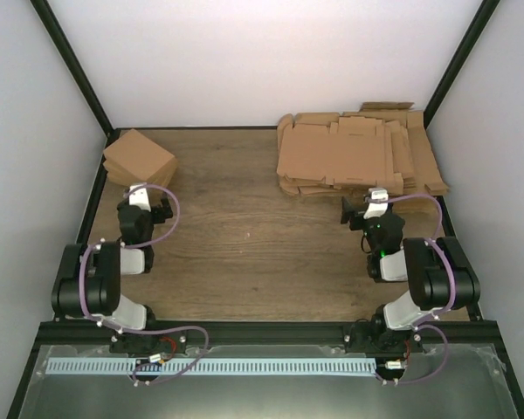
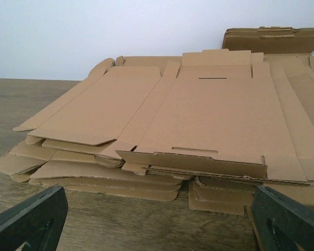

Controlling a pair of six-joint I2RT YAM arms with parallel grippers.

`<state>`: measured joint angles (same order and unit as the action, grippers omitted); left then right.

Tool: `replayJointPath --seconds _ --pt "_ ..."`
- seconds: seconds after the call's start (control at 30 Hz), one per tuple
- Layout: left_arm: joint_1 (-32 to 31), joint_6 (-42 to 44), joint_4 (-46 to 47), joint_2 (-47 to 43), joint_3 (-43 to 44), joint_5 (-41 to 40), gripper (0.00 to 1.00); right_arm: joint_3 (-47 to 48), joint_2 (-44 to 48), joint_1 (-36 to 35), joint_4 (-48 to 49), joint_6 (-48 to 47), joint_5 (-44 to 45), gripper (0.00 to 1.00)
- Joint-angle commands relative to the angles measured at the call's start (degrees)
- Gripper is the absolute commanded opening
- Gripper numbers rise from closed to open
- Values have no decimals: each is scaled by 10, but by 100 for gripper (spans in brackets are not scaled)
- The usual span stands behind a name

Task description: Fold the paper box

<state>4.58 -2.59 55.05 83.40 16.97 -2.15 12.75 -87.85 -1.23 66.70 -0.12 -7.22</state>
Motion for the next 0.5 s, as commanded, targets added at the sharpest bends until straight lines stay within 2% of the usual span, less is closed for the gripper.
replayJointPath --seconds 0.0,0.13,0.47 --pt "-27 32 45 44 20 13 100 17 1 5 25 11 15 100" --pt "-32 35 91 51 -1 9 100 16 -1 6 30 12 16 100" --pt "-34 35 86 51 0 6 100 17 0 5 27 11 15 100"
